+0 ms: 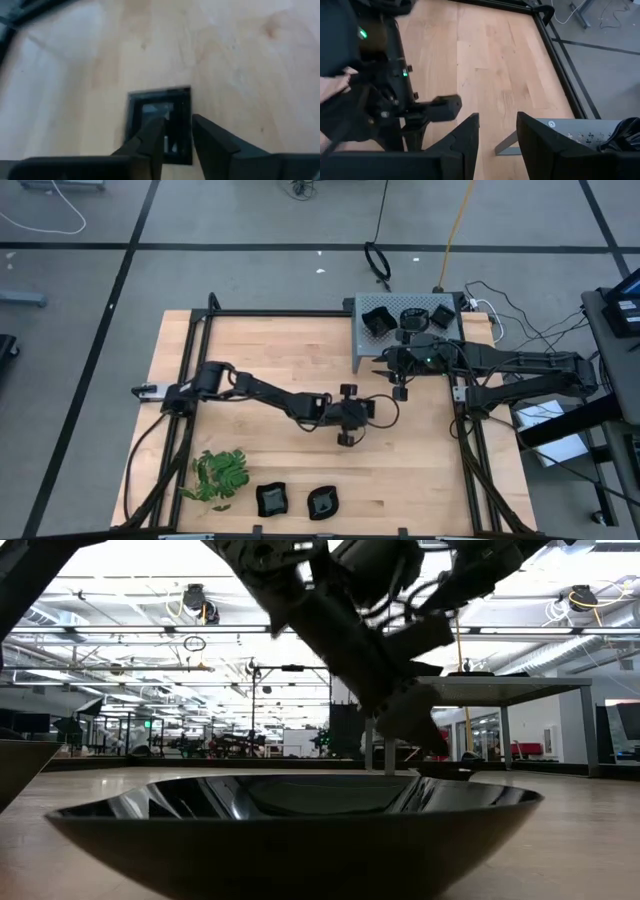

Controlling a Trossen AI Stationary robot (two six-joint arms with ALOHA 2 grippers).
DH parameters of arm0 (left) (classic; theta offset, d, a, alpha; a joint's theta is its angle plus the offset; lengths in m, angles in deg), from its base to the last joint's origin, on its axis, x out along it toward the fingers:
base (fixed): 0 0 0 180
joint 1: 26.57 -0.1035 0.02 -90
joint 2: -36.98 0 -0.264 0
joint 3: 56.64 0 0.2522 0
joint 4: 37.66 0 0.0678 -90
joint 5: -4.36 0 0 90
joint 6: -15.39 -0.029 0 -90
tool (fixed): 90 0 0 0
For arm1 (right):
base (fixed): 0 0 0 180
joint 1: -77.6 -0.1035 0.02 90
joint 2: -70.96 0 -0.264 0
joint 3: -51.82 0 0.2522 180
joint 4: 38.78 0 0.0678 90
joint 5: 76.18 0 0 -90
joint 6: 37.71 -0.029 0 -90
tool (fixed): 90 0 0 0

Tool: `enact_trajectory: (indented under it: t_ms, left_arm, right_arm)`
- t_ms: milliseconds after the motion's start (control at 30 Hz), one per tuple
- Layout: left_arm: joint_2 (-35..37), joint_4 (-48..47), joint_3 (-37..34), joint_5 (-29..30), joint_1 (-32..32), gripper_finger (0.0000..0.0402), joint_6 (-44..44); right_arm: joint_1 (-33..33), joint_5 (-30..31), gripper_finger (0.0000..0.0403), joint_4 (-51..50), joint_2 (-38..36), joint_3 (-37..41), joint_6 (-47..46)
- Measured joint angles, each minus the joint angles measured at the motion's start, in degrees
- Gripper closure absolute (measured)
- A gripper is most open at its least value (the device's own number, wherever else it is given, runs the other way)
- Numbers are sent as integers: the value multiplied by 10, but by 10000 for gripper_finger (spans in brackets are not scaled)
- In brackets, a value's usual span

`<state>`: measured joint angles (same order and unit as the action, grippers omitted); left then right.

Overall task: Pick & Place Mini shaped plates
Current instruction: Stack the black square plate on top of the black square plate on the shelf

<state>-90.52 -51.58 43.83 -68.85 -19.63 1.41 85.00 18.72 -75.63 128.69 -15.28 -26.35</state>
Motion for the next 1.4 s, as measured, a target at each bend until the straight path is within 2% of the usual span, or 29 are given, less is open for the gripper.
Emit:
enact_trajectory:
  t_ms: [200, 500, 667, 900, 1033, 1133, 1400]
  left_arm:
    - [41, -105, 10, 59, 15, 266, 13]
    - [156, -292, 10, 42, 23, 271, 139]
    - [218, -350, 10, 42, 24, 280, 200]
    - [296, -370, 10, 42, 24, 282, 283]
    - [328, -366, 10, 43, 24, 282, 332]
    - [346, -360, 10, 43, 24, 282, 368]
    - [365, -361, 10, 40, 24, 282, 411]
  right_arm:
    - [0, 0, 284, -6, 0, 0, -4]
    - [0, -4, 284, -21, 2, 0, -88]
    - [-16, -5, 284, 12, 3, 48, -106]
    - [-78, -51, 284, 194, 4, 190, -123]
    - [-117, -28, 284, 305, 24, 257, -168]
    - [-141, 10, 284, 345, 56, 273, -213]
    - [-173, 29, 284, 393, 167, 273, -231]
